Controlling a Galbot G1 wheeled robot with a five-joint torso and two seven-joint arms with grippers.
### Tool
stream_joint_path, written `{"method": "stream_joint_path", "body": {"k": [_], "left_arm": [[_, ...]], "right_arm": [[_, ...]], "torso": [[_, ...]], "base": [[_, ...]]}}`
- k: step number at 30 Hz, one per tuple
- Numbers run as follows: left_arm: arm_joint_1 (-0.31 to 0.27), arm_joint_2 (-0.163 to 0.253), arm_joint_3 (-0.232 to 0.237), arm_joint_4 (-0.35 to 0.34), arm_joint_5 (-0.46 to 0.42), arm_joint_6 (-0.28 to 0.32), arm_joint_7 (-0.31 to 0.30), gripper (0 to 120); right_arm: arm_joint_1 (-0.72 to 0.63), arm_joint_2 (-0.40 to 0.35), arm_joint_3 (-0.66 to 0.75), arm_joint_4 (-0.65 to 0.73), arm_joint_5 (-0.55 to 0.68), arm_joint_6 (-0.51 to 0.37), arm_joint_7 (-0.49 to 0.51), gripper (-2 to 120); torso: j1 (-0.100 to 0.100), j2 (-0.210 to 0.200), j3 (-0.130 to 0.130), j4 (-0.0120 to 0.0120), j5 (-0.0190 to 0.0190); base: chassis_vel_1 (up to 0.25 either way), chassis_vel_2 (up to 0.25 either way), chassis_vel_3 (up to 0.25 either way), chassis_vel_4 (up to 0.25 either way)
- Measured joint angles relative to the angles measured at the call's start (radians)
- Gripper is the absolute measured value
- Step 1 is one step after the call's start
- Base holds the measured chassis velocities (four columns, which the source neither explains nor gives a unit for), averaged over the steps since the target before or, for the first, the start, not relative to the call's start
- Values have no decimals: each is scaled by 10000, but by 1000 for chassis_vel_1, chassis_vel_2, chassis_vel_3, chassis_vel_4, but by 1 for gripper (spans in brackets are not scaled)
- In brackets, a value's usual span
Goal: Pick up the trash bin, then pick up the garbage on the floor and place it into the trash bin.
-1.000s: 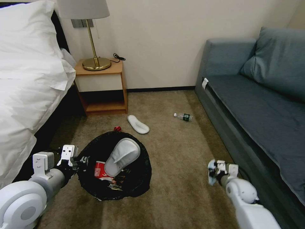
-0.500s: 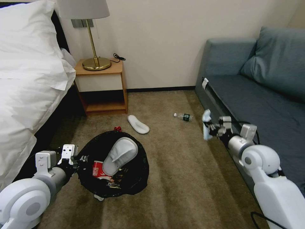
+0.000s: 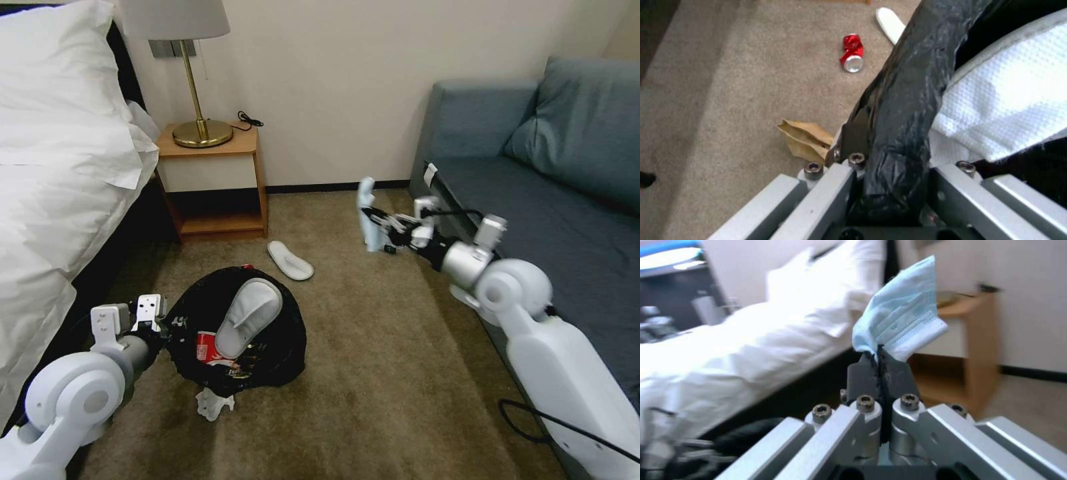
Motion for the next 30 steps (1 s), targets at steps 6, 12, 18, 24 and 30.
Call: {"method": "stream_joint_path", "body": {"k": [6, 12, 18, 24, 30], "left_arm": [[-197, 3, 129, 170, -5, 0, -37, 2], [-370, 34, 145, 324, -16, 1, 5, 2], [-525, 24, 210, 365, -35, 0, -4, 2], [-605, -10, 275, 365, -43, 2, -52, 2], [-642, -17, 322, 245, -161, 4, -192, 2]], "right_arm": [[780, 1065, -1439, -339, 5, -37, -25, 0], [869, 1518, -2262, -163, -34, -118, 128, 0], [842, 1434, -3144, 92, -54, -213, 306, 0], [830, 1394, -3645, 88, -210, -234, 420, 0], [824, 1468, -4181, -20, -379, -261, 945, 0]], "torso": [[0, 0, 0, 4, 1], [0, 0, -1, 2, 1], [0, 0, -2, 0, 1], [0, 0, -1, 1, 2], [0, 0, -1, 1, 3]], "base": [[0, 0, 0, 0], [0, 0, 0, 0], [0, 0, 0, 0], [0, 0, 0, 0], [0, 0, 0, 0]]}}
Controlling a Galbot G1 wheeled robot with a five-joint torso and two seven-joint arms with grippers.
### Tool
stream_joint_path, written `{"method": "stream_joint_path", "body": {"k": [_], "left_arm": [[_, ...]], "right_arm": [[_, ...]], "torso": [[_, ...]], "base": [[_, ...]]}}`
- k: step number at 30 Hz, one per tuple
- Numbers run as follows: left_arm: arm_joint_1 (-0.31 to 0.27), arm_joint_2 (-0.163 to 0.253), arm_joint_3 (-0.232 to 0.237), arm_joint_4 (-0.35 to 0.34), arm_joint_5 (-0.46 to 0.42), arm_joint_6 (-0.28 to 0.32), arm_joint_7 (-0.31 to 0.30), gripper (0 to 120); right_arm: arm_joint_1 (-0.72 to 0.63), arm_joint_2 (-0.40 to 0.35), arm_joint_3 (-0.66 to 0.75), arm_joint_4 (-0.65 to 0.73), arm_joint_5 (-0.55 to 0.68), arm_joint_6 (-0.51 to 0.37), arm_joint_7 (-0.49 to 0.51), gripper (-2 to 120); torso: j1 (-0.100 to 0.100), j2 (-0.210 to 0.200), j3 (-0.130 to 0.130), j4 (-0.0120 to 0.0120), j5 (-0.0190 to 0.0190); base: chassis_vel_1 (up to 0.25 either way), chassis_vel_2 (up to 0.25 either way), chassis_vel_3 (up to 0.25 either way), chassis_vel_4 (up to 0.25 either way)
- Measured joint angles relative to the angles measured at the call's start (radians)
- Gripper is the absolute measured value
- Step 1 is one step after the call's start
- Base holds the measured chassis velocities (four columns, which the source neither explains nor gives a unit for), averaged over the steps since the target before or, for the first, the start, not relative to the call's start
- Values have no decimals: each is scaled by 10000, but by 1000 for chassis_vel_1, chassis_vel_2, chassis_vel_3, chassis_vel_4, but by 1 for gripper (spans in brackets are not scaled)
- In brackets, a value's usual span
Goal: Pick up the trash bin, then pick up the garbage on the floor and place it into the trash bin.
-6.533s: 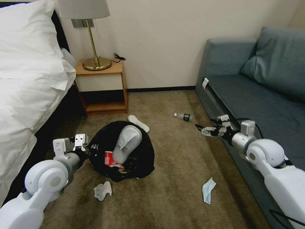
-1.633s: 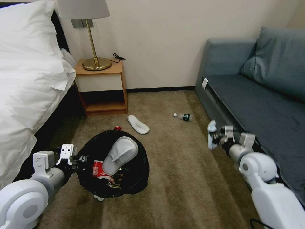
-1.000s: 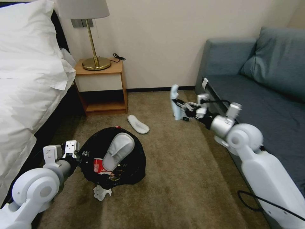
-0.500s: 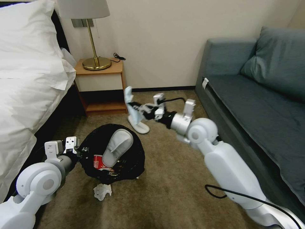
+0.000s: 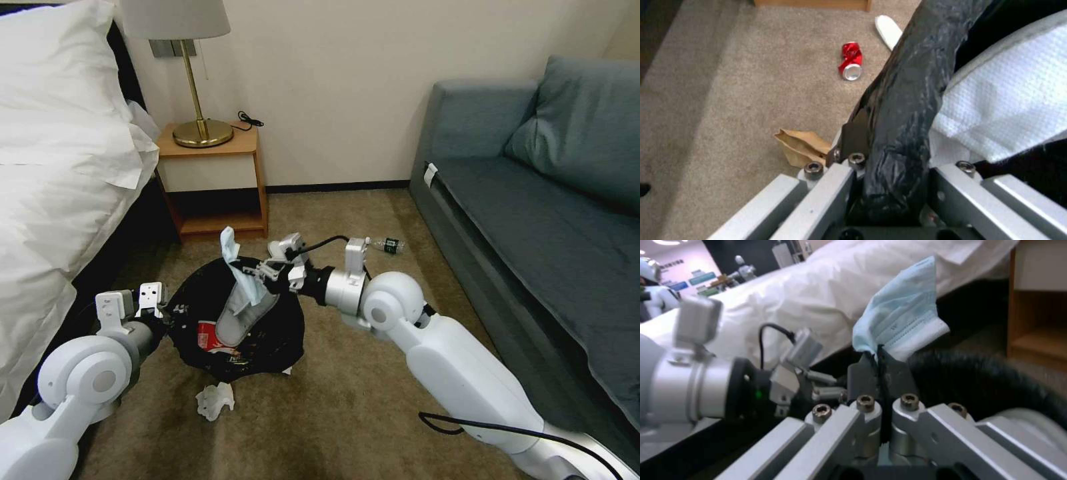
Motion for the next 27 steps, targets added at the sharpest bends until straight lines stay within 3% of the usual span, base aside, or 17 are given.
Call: {"method": "stream_joint_path", "body": {"k": [9, 20, 27], "left_arm": [[96, 55, -4, -111, -40, 0, 25, 2], [75, 16, -103, -217, -154, 0, 31, 2], [67, 15, -165, -242, -180, 0, 61, 2]], "right_arm": [[-41, 76, -301, -102, -489, -238, 198, 0], [-33, 197, -593, -42, -615, -540, 1011, 45], [-35, 215, -378, 18, -552, -562, 1228, 67]], "torso": [[-1, 0, 0, 0, 0], [-2, 1, 0, 0, -1], [-2, 0, 0, 0, 0]], "base": [[0, 0, 0, 0], [0, 0, 0, 0], [0, 0, 0, 0]]}}
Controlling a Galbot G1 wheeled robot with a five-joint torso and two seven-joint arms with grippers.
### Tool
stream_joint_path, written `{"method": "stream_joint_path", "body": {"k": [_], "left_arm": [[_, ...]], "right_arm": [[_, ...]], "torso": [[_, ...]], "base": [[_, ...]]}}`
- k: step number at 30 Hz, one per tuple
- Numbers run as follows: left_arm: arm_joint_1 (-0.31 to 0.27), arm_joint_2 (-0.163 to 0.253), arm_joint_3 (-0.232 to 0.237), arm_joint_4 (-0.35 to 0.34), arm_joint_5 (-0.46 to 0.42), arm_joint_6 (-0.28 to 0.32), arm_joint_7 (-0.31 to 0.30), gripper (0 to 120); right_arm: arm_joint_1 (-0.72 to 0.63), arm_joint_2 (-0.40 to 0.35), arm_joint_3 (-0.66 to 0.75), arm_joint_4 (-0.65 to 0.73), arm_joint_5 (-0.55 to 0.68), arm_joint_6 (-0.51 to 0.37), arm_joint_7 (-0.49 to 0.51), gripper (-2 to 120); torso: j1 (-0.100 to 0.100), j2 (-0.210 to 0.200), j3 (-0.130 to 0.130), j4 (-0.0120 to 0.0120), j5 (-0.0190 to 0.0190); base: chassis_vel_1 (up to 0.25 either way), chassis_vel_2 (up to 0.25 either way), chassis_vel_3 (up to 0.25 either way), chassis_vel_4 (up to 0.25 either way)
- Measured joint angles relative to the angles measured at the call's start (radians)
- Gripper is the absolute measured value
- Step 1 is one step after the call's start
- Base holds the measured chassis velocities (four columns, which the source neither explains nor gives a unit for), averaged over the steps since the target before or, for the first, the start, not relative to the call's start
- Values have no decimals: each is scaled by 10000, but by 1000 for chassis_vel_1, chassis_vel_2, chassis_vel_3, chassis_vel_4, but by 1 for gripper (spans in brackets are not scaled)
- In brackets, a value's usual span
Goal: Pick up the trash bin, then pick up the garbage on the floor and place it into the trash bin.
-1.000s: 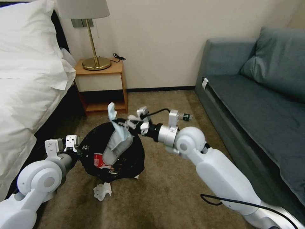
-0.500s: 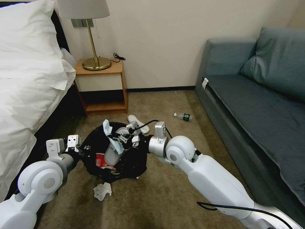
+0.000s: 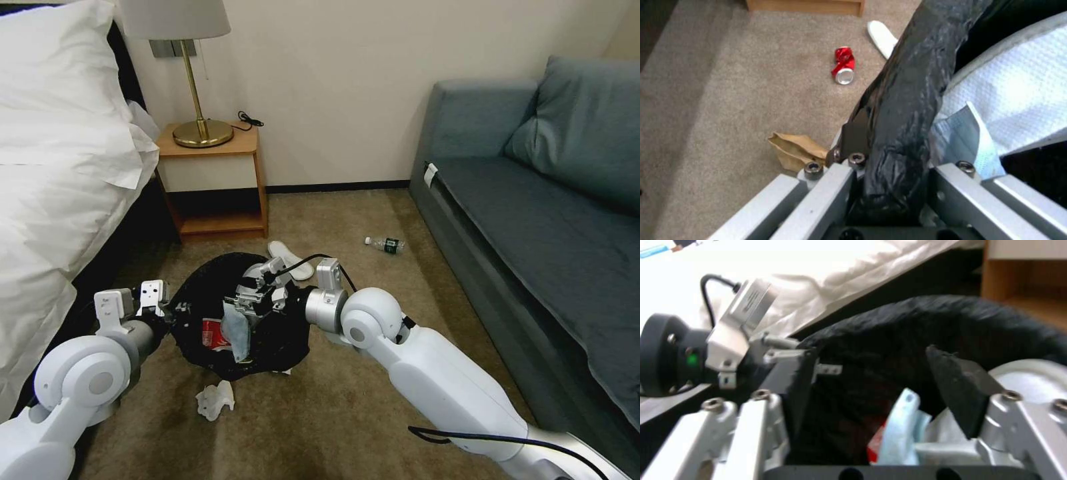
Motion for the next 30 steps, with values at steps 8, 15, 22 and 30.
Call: {"method": "stream_joint_path", "body": {"k": [8, 15, 22, 30], "left_arm": [[71, -180, -116, -15, 116, 0, 108, 2], [372, -659, -353, -151, 595, 0, 322, 2], [819, -1324, -657, -394, 905, 0, 478, 2], [1194, -1587, -686, -570, 1305, 0, 695, 2]], "right_arm": [[-180, -477, 1488, 270, -12, 334, 981, 93], [-1318, -1705, 2979, 350, -1368, 1680, 1013, 100], [-3279, -2340, 4329, 612, -2667, 2425, 939, 100], [-3833, -2184, 4789, 718, -2846, 2435, 1066, 100]], "torso": [[0, 0, 0, 1, 2], [0, 0, 0, -2, 3], [0, 0, -1, -5, 4], [0, 1, -1, 0, 3]], "base": [[0, 0, 0, 0], [0, 0, 0, 0], [0, 0, 0, 0], [0, 0, 0, 0]]}}
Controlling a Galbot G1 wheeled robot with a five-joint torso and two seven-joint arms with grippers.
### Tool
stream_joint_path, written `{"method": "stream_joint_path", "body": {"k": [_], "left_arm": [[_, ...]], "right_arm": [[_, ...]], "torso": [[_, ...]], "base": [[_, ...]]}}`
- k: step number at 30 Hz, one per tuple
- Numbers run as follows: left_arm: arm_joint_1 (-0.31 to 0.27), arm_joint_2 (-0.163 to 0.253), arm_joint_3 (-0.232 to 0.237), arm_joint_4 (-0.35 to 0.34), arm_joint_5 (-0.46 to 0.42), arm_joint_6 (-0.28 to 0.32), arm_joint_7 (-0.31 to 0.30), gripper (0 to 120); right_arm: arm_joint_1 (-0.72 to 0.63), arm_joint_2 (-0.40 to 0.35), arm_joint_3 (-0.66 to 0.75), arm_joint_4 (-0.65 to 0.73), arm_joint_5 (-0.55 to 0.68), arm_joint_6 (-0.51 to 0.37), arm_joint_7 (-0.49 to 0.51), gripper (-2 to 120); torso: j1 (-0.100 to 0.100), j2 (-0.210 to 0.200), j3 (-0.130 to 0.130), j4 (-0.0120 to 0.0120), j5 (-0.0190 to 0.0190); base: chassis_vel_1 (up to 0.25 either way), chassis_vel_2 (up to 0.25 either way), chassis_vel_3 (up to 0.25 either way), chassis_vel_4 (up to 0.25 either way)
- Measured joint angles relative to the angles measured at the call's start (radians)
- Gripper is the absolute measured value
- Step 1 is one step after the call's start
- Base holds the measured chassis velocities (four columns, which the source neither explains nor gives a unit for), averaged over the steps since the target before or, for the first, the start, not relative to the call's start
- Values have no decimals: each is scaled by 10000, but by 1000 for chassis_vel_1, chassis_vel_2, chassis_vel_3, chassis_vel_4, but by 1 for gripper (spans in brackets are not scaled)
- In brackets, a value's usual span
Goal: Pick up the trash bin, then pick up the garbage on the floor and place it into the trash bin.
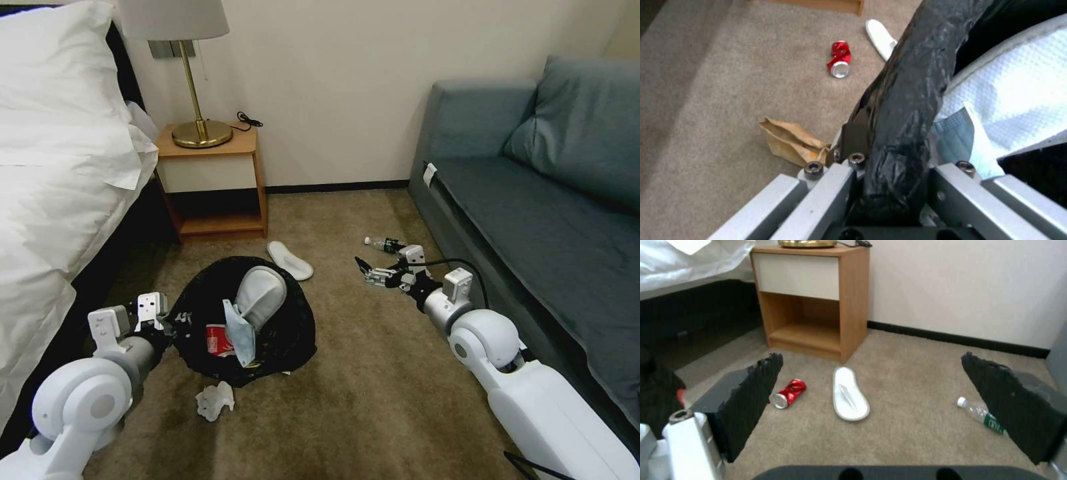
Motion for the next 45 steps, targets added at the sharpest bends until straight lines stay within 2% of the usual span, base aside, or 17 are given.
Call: {"method": "stream_joint_path", "body": {"k": [25, 45], "left_arm": [[203, 21, -131, -117, 187, -1, 101, 2], [358, -114, -248, -206, 240, -1, 199, 2]], "right_arm": [[-238, 113, 236, -60, 32, -103, 114, 100], [-127, 118, 236, -314, -24, -58, 99, 100]], "torso": [[0, 0, 1, 0, -3], [2, 0, 1, -2, -3]], "base": [[-3, -1, 6, 4], [-88, -80, 144, 147]]}}
